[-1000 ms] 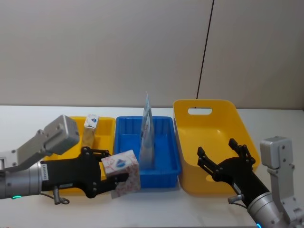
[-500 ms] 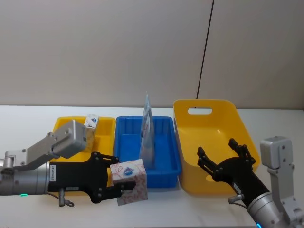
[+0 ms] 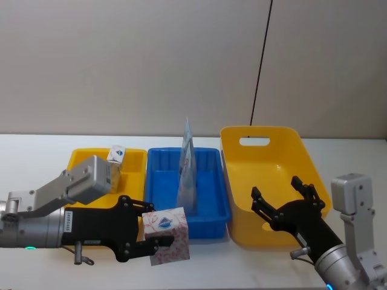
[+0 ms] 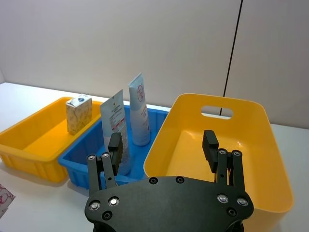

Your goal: Bimanual collaborative sorting of washing and personal care products

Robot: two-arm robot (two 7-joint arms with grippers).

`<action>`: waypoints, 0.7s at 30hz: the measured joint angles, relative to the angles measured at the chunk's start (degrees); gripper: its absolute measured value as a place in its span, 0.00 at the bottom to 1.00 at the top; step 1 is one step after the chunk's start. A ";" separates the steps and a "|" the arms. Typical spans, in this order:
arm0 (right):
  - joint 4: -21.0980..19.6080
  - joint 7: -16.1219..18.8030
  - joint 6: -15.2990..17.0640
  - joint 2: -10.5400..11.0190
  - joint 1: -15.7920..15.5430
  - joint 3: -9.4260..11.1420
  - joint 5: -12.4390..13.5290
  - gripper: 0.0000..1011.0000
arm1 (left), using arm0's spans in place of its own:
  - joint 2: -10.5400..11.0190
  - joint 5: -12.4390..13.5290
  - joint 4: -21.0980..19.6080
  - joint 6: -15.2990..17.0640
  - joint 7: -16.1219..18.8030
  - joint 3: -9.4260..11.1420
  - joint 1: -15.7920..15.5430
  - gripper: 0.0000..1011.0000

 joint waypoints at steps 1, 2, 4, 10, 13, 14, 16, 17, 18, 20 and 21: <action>0.00 0.00 0.01 -0.02 0.00 0.01 0.00 0.99 | 0.02 -0.05 0.06 -0.11 -0.12 0.10 -0.09 0.40; 0.00 0.01 0.02 -0.02 0.00 0.02 0.00 0.99 | 0.03 -0.07 0.09 -0.14 -0.17 0.13 -0.13 0.40; -0.01 0.12 0.03 -0.05 -0.01 0.11 0.06 0.99 | 0.06 -0.14 0.17 -0.26 -0.31 0.24 -0.20 0.40; 0.05 1.97 -0.09 0.25 0.08 0.51 1.18 0.99 | 0.09 -0.24 0.31 -0.45 -0.57 0.43 -0.37 0.40; 0.33 3.62 -0.50 0.74 0.32 0.74 1.94 0.99 | 0.09 -0.27 0.36 -0.51 -0.66 0.48 -0.43 0.40; 0.39 4.03 -0.63 0.82 0.36 0.76 2.15 0.99 | 0.10 -0.29 0.39 -0.54 -0.70 0.51 -0.47 0.40; 0.70 5.48 -1.14 1.28 0.63 0.94 2.91 0.99 | 0.11 -0.30 0.41 -0.57 -0.75 0.54 -0.50 0.40; 0.81 6.20 -1.31 1.44 0.74 1.00 3.14 0.99 | 0.12 -0.30 0.43 -0.58 -0.76 0.55 -0.51 0.40; 0.94 6.55 -1.42 1.58 0.85 1.04 3.29 0.99 | 0.12 -0.31 0.43 -0.59 -0.78 0.56 -0.52 0.40; 1.40 8.46 -2.02 2.15 1.27 1.18 4.09 0.99 | 0.13 -0.33 0.45 -0.63 -0.82 0.59 -0.54 0.40; 1.56 8.86 -2.15 2.29 1.37 1.21 4.24 0.99 | 0.14 -0.33 0.46 -0.63 -0.82 0.60 -0.55 0.40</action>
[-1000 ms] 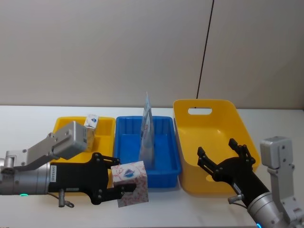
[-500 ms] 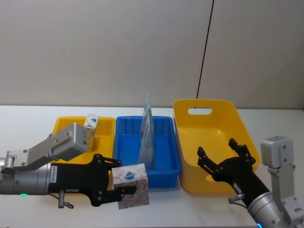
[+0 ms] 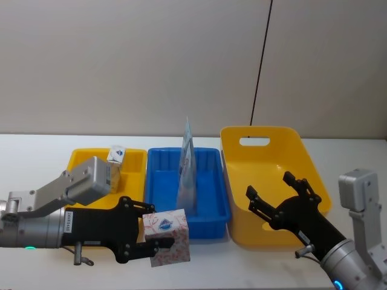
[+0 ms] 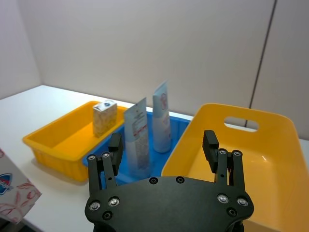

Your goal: Bimanual collaborative sorting of washing and personal care products

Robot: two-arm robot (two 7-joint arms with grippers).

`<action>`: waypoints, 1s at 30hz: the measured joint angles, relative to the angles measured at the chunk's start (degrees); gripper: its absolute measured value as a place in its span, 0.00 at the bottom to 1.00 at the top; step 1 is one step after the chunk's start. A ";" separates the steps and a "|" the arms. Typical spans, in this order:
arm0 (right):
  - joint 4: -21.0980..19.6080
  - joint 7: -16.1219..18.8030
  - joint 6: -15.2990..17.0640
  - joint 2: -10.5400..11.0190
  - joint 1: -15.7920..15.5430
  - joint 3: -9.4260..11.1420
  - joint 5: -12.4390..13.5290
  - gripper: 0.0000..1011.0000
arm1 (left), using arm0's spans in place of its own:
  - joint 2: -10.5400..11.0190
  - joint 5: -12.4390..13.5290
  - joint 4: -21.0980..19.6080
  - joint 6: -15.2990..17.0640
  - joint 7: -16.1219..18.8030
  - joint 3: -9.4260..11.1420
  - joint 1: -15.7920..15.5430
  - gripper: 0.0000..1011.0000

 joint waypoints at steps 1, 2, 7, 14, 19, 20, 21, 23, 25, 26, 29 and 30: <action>0.39 1.50 -0.47 0.42 0.32 0.03 0.56 0.99 | 0.00 0.00 0.00 -0.01 -0.01 0.00 0.00 0.40; 0.58 2.06 -0.67 0.68 0.54 0.04 0.76 0.99 | 0.01 -0.01 0.01 -0.02 -0.03 0.02 -0.01 0.40; 2.14 6.03 -2.06 2.09 1.82 -0.03 1.97 0.99 | 0.02 -0.04 0.04 -0.05 -0.07 0.05 -0.03 0.40; 5.20 12.50 -4.46 4.30 4.42 -0.73 3.56 0.99 | 0.04 -0.05 0.09 -0.09 -0.12 0.09 -0.07 0.40; 8.05 18.07 -6.49 5.88 6.97 -1.63 4.69 0.99 | 0.04 -0.05 0.10 -0.11 -0.14 0.10 -0.09 0.40; 8.42 18.59 -6.68 6.07 7.35 -1.75 4.78 0.99 | 0.04 -0.05 0.10 -0.11 -0.14 0.10 -0.09 0.40; 9.48 20.31 -7.26 6.53 8.23 -2.08 5.08 0.99 | 0.04 -0.05 0.10 -0.11 -0.14 0.10 -0.09 0.40; 10.34 21.79 -7.79 6.87 9.05 -2.41 5.31 0.99 | 0.04 -0.05 0.10 -0.11 -0.14 0.10 -0.10 0.40; 11.94 24.31 -8.65 7.42 10.44 -3.04 5.70 0.99 | 0.03 -0.05 0.10 -0.11 -0.14 0.10 -0.09 0.40; 12.22 25.08 -8.89 7.50 10.72 -3.16 5.83 0.99 | 0.04 -0.05 0.09 -0.11 -0.14 0.10 -0.10 0.40; 14.51 28.43 -9.94 8.05 12.77 -4.10 6.34 0.99 | 0.04 -0.05 0.10 -0.11 -0.15 0.10 -0.09 0.40; 14.84 29.17 -10.18 8.13 13.09 -4.24 6.46 0.99 | 0.04 -0.05 0.09 -0.11 -0.14 0.10 -0.10 0.40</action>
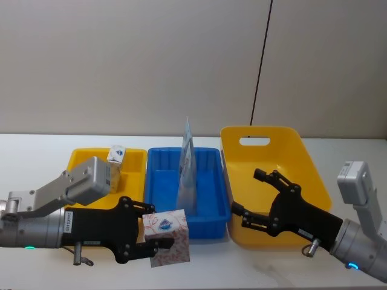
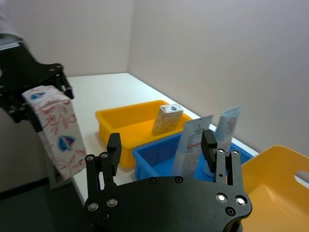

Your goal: Bimanual collaborative sorting of washing and personal care products

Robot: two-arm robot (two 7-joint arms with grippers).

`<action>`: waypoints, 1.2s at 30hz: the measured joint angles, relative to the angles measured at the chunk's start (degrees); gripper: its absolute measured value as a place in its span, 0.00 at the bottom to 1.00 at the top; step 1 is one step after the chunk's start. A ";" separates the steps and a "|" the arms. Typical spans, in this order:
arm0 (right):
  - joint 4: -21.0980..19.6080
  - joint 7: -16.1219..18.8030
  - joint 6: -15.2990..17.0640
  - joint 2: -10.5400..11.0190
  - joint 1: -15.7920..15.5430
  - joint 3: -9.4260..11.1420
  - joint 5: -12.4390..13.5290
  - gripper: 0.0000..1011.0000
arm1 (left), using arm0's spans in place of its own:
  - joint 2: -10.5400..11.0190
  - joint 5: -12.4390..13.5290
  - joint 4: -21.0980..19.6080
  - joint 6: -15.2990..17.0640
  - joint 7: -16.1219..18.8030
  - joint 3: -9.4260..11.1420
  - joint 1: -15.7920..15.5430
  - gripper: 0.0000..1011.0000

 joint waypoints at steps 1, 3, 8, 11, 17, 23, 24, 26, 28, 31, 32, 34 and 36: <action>1.28 1.82 -0.55 0.21 1.10 -0.54 0.26 0.99 | 0.00 0.00 0.00 0.00 0.00 0.00 0.00 0.40; 2.27 3.42 -1.02 0.33 2.02 -1.03 0.49 0.99 | 0.00 0.00 0.00 0.00 0.00 0.00 0.00 0.40; 6.75 9.18 -2.74 0.45 5.77 -2.90 1.09 0.99 | 0.00 0.00 0.00 0.00 0.00 0.00 0.00 0.40; 9.73 12.70 -3.76 0.15 8.19 -4.14 1.45 0.99 | 0.00 0.01 0.00 0.00 0.01 0.00 0.00 0.40; 15.48 18.63 -5.59 -0.91 12.50 -6.30 2.05 0.99 | 0.00 0.01 0.00 0.00 0.01 0.00 0.00 0.40; 20.95 24.14 -7.50 -2.56 16.45 -8.45 2.54 0.99 | -0.01 0.01 -0.01 0.00 0.01 0.00 0.00 0.40; 22.13 25.09 -7.80 -3.00 17.28 -8.91 2.63 0.99 | 0.00 0.01 -0.01 0.00 0.01 0.00 0.00 0.40; 22.89 25.93 -8.14 -3.33 17.88 -9.30 2.72 0.99 | 0.00 0.01 -0.01 0.00 0.01 0.00 0.00 0.40; 23.99 27.09 -8.50 -3.81 18.62 -9.91 2.79 0.99 | 0.00 0.01 -0.01 0.00 0.01 0.00 0.00 0.40; 25.04 28.20 -8.89 -4.44 19.51 -10.64 2.93 0.99 | 0.00 0.01 0.00 0.00 0.01 0.00 0.00 0.40; 25.46 28.60 -9.03 -4.73 19.80 -10.92 2.98 0.99 | 0.00 0.01 0.00 0.00 0.01 0.00 0.01 0.40; 25.86 28.90 -9.15 -5.01 20.09 -11.21 3.02 0.99 | 0.00 0.01 0.00 0.00 0.01 0.00 0.00 0.40; 26.21 29.27 -9.33 -5.33 20.40 -11.58 3.06 0.99 | 0.00 0.01 -0.01 0.00 0.01 0.00 0.00 0.40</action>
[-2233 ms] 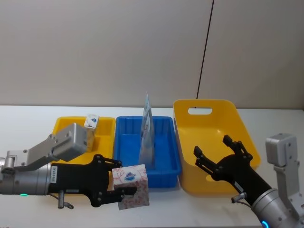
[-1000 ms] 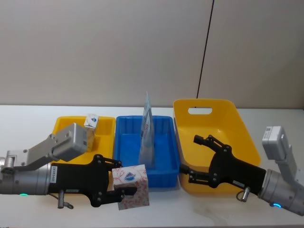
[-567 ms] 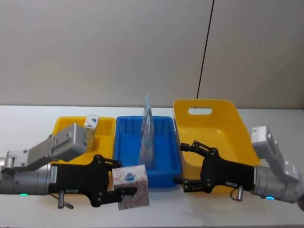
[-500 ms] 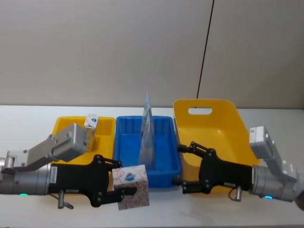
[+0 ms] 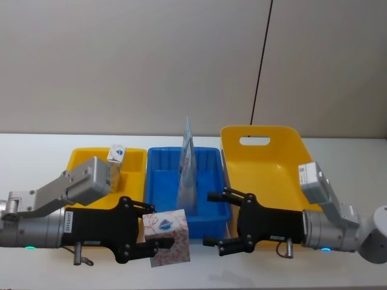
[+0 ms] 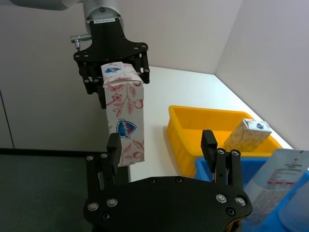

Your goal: Bimanual collaborative sorting of washing and personal care products

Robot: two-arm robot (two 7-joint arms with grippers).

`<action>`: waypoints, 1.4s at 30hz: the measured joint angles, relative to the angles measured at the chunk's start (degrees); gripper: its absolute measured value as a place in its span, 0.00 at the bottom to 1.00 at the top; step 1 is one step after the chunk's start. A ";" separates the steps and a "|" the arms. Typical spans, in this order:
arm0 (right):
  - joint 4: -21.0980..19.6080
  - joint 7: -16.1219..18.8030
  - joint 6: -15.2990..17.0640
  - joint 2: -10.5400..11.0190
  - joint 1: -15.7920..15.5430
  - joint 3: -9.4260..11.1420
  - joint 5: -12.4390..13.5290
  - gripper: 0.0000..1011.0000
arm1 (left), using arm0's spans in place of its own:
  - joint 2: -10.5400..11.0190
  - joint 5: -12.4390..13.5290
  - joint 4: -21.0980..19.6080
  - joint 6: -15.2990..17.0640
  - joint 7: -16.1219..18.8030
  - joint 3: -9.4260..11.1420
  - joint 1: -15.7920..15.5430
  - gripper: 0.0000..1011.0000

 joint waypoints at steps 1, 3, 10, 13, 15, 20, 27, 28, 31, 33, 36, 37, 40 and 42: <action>0.00 0.00 0.00 0.00 0.00 0.00 0.00 0.99 | 0.00 0.00 0.00 0.00 0.00 0.00 0.00 0.40; 0.23 0.28 -0.09 -0.27 0.26 -0.38 0.06 0.99 | 0.00 0.00 0.01 0.00 0.00 0.00 0.00 0.40; 0.33 1.39 0.04 -0.58 0.70 -1.42 0.42 0.99 | 0.00 0.00 0.01 0.00 0.00 0.00 0.00 0.40; 0.19 1.74 0.25 -0.53 0.77 -1.68 0.55 0.99 | 0.00 0.00 0.00 0.00 0.00 0.00 0.00 0.40; 0.04 2.05 0.48 -0.42 0.82 -1.91 0.63 0.99 | 0.00 0.00 0.00 0.00 0.00 0.00 0.00 0.40; -0.30 2.74 0.97 -0.08 0.97 -2.46 0.88 0.99 | 0.00 0.00 0.01 0.00 0.00 0.00 0.00 0.40; -0.08 2.95 1.17 -0.02 1.37 -3.02 0.94 0.99 | 0.00 0.00 0.00 0.00 0.00 0.00 0.00 0.40; 0.01 2.95 1.17 -0.05 1.44 -3.08 0.94 0.99 | 0.00 0.00 0.00 0.00 0.00 0.00 0.00 0.40; 0.52 2.94 1.04 -0.28 1.81 -3.31 0.94 0.99 | 0.00 0.00 0.01 0.00 0.00 0.00 0.00 0.40; 0.92 2.90 0.86 -0.52 2.11 -3.47 0.93 0.99 | 0.00 0.00 0.01 0.00 0.00 0.00 0.00 0.40; 1.42 2.87 0.59 -0.79 2.46 -3.70 0.89 0.99 | 0.00 0.00 0.00 0.00 0.00 0.00 0.00 0.40; 1.59 2.87 0.53 -0.90 2.57 -3.79 0.88 0.99 | 0.00 0.00 0.01 0.00 0.00 0.00 0.00 0.40; 2.07 2.88 0.36 -1.20 2.86 -4.06 0.85 0.99 | 0.00 0.00 0.00 0.00 0.00 0.00 0.00 0.40; 2.27 2.92 0.30 -1.35 3.01 -4.24 0.83 0.99 | 0.00 0.00 0.01 0.00 0.00 0.00 0.00 0.40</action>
